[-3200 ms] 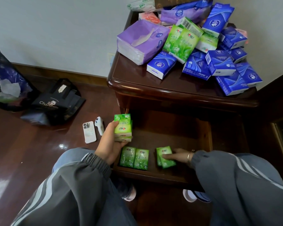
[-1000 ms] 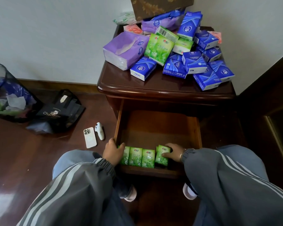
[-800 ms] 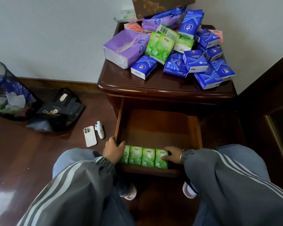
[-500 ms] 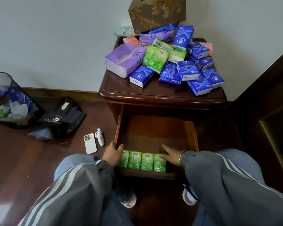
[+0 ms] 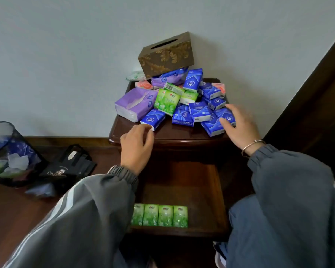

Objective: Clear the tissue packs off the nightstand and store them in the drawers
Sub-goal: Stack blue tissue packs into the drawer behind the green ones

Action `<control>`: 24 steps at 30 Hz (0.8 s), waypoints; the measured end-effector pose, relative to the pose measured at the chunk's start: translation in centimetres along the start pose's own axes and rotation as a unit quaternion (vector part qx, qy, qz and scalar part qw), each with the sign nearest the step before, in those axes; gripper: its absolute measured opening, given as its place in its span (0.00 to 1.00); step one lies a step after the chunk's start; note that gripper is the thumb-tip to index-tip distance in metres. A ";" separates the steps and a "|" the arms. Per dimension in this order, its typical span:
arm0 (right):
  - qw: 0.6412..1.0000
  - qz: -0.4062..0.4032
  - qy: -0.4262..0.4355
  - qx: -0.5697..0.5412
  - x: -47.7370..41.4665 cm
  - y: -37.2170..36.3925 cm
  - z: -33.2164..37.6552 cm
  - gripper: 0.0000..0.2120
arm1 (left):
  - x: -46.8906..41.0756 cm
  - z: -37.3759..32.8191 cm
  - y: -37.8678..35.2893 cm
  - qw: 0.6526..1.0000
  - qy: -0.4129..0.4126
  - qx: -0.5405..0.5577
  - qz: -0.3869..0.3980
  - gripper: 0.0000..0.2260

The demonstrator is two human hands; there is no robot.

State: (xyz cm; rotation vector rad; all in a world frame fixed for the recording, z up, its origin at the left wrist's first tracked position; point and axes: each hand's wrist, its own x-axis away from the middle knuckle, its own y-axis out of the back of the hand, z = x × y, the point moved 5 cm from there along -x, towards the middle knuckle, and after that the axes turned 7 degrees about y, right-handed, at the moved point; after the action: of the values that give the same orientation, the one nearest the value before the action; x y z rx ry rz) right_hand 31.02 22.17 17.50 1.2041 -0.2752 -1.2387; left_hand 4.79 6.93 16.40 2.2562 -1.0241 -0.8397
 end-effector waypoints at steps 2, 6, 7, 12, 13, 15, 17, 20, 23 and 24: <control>0.996 0.063 -0.050 0.024 -0.5 -2.6 -1.4 0.27 | -1.5 -2.8 -2.3 1.000 0.015 -0.017 0.021 0.11; 0.994 0.065 -0.071 0.055 0.0 -5.9 -2.6 0.29 | -3.7 -6.4 -6.5 0.997 0.015 -0.056 0.057 0.19; 0.995 0.047 -0.067 0.057 0.1 -5.9 -2.6 0.29 | -4.3 -6.9 -7.3 0.996 0.012 -0.064 0.061 0.20; 0.996 0.001 -0.045 0.083 0.7 -6.2 -2.7 0.27 | -6.4 -9.1 -11.7 0.985 0.014 -0.129 0.113 0.27; 0.995 -0.005 -0.043 0.085 0.8 -6.3 -2.6 0.27 | -6.5 -9.5 -12.5 0.981 0.018 -0.152 0.124 0.29; 0.995 -0.015 -0.044 0.086 0.9 -6.3 -2.6 0.26 | -6.5 -10.1 -13.8 0.973 0.022 -0.187 0.131 0.31; 0.995 -0.020 -0.047 0.084 0.9 -6.3 -2.8 0.26 | -6.5 -10.5 -14.4 0.970 0.020 -0.207 0.125 0.31; 0.995 -0.034 -0.047 0.080 0.9 -6.3 -2.9 0.26 | -6.9 -10.7 -14.4 0.973 0.040 -0.180 0.140 0.33; 0.996 -0.039 -0.047 0.065 0.8 -6.4 -3.1 0.26 | -7.3 -11.3 -14.0 0.985 0.043 -0.070 0.152 0.38; 0.996 -0.039 -0.048 0.059 0.8 -6.3 -3.1 0.26 | -7.2 -11.6 -13.8 0.988 0.025 -0.028 0.152 0.38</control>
State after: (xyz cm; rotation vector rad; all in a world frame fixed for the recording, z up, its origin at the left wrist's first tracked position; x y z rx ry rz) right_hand 30.01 24.14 10.75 1.2676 -0.3789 -1.3666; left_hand 15.83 22.91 17.30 1.9962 -1.2640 -0.6699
